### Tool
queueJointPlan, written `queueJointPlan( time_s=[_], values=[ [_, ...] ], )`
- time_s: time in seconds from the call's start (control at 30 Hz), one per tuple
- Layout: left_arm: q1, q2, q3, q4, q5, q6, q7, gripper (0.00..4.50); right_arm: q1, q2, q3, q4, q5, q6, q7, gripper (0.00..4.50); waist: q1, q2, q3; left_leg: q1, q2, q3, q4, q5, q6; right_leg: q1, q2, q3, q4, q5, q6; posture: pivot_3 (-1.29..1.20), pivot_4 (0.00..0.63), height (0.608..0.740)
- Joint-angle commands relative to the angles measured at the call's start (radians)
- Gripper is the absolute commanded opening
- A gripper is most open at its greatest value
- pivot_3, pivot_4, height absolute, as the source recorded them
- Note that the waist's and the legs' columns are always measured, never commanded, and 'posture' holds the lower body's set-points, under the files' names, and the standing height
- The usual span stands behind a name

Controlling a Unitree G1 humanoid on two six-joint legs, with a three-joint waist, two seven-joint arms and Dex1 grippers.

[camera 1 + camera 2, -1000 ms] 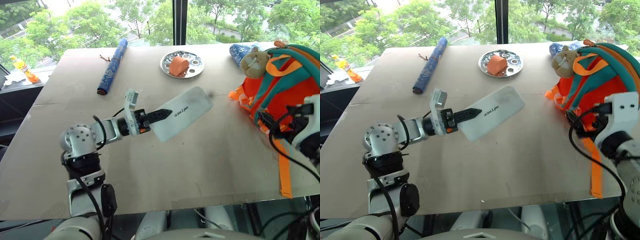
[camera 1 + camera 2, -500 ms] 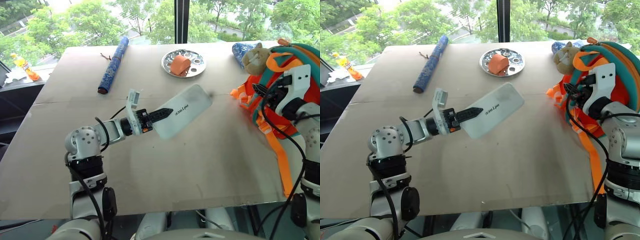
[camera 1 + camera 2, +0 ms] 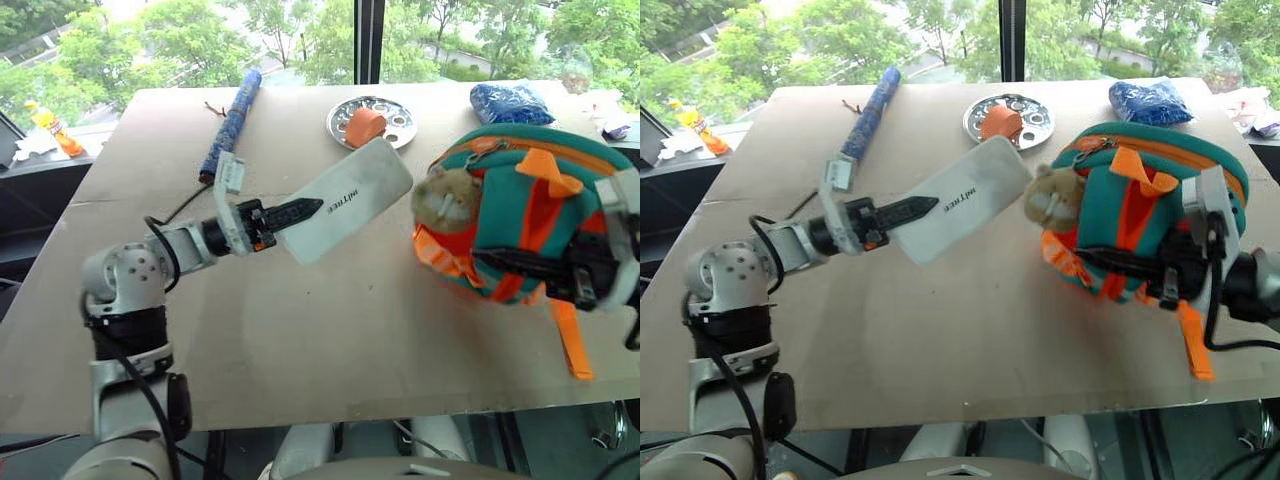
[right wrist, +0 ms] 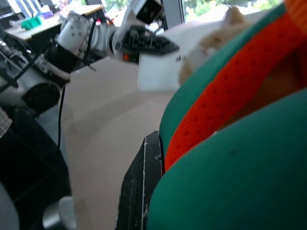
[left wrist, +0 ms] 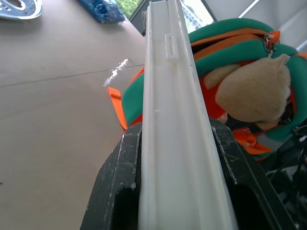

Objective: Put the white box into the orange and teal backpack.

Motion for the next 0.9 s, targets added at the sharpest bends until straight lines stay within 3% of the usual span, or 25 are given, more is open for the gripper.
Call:
queueJointPlan(
  time_s=[0.03,0.23,0.37,0.6,0.9],
  values=[
    [-0.047,0.027,-0.070,-0.017,0.077,-0.163,-0.123,1.00,0.040,-0.034,-0.100,-0.029,0.066,-0.012,-0.009,0.05,0.002,0.000,0.000,0.000,0.000,0.000,0.000,0.000,0.000,0.001,0.000,0.000,0.000,0.000,0.000,0.00,0.150,0.731],
    [-0.138,0.022,-0.295,0.005,0.325,-0.608,-0.410,1.00,0.170,-0.082,-0.173,-0.039,-0.038,-0.057,0.002,0.05,0.009,-0.003,0.001,-0.001,0.000,0.004,0.002,0.000,0.000,0.001,0.000,-0.001,0.000,0.000,0.000,0.00,0.150,0.731],
    [-0.203,-0.014,-0.348,0.099,0.420,-0.815,-0.500,1.00,0.188,-0.083,-0.163,-0.053,-0.040,-0.090,-0.006,0.05,0.004,-0.003,0.001,-0.001,0.001,0.006,0.002,0.000,0.000,0.001,0.000,-0.001,0.000,0.000,0.000,0.00,0.150,0.731],
    [-0.338,-0.081,-0.473,0.187,0.548,-0.859,-0.541,1.00,0.170,-0.079,-0.093,-0.078,-0.064,-0.143,-0.036,0.05,0.003,-0.003,0.002,-0.001,0.001,0.005,0.005,-0.001,0.001,0.002,0.001,-0.002,0.001,0.001,0.001,0.00,0.150,0.731],
    [-0.496,-0.313,-0.593,0.149,0.598,-0.592,-0.392,1.00,0.106,-0.064,0.044,-0.116,-0.069,-0.190,-0.109,0.05,-0.002,-0.005,0.003,-0.001,0.000,0.001,0.013,-0.003,0.006,0.007,0.000,-0.003,-0.001,0.002,0.004,0.00,0.150,0.731]
  ],
)
